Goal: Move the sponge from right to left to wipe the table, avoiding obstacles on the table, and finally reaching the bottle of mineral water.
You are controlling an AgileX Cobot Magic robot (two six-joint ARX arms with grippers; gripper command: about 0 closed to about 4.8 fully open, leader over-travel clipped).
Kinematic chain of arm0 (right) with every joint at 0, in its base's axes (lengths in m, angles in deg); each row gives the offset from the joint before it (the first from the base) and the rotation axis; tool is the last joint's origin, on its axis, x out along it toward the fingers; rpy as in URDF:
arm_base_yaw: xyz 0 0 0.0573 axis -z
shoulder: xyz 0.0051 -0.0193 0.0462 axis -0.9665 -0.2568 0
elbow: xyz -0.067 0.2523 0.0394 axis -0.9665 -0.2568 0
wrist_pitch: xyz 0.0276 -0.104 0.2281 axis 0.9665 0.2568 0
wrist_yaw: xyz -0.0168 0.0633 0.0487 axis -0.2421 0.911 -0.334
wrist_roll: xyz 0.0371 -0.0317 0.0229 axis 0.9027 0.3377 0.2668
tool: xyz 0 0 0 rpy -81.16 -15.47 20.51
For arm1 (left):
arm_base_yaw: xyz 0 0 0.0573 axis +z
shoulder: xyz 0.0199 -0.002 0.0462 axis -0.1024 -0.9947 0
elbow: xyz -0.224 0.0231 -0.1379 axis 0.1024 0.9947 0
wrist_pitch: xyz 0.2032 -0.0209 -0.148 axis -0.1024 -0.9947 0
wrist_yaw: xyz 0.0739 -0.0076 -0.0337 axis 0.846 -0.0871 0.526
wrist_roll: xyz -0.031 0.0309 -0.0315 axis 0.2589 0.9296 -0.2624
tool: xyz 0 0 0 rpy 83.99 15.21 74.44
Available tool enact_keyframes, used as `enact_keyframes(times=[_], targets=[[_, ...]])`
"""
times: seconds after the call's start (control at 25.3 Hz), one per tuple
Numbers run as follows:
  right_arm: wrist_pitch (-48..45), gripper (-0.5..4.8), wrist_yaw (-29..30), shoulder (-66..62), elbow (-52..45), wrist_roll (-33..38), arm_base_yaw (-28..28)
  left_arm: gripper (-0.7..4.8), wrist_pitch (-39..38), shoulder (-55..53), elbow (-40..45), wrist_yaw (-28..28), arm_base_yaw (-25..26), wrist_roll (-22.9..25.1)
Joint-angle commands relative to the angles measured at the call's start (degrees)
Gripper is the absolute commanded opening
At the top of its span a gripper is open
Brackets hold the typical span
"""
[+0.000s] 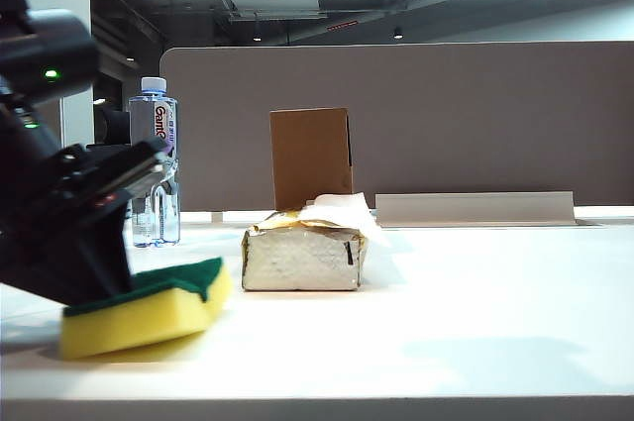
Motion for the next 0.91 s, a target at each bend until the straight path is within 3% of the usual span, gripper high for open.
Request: enact_keyframes(times=[0.04,0.36,0.51,0.67,0.91], targets=[[-0.5,2.61,0.1,0.1,0.2,0.0,0.0,-0.06,-4.2,1.5,3.8,4.8,4.3,1.3],[-0.6,2.61,0.1,0.1,0.2,0.0,0.0,-0.06,-5.8,6.1,7.1,3.0,12.0,4.5],[-0.6,2.61,0.1,0.1,0.2,0.0,0.0,-0.06,-7.9,8.0,7.1,1.7,17.2,7.2],[-0.6,2.61,0.2,0.1,0.2,0.0,0.0,-0.06,-11.0,10.2,7.1,-0.7,25.8,11.2],[-0.5,2.61,1.2,0.1,0.2,0.0,0.0,-0.06,-12.7,10.4,7.1,-3.0,31.3,14.3]])
